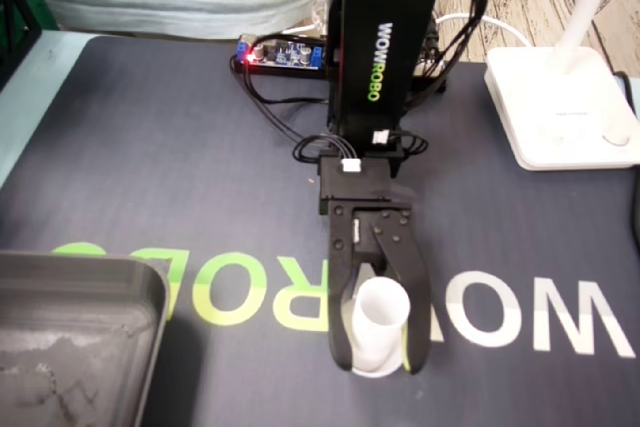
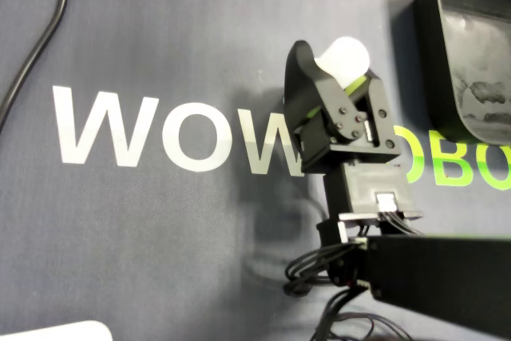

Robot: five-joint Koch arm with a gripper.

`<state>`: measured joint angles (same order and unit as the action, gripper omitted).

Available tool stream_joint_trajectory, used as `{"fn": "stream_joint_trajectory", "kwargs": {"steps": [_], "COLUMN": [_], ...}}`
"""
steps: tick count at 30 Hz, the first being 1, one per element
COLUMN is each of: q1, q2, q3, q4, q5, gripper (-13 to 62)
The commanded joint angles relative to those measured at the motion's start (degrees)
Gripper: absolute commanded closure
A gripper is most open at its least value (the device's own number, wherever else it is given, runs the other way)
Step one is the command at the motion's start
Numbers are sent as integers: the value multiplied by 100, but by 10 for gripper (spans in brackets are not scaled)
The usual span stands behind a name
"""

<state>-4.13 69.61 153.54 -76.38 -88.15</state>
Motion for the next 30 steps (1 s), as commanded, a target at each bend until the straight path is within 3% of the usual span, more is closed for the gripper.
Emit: {"fn": "stream_joint_trajectory", "kwargs": {"steps": [1, 7, 18, 25, 30], "q1": [-18, -88, -79, 18, 264], "q2": [18, 97, 501, 1652, 3111], "q3": [-62, 0, 70, 26, -562], "q4": [-519, -519, -501, 439, 2522], "q5": [18, 141, 237, 439, 1327], "gripper": [374, 461, 466, 467, 467]}}
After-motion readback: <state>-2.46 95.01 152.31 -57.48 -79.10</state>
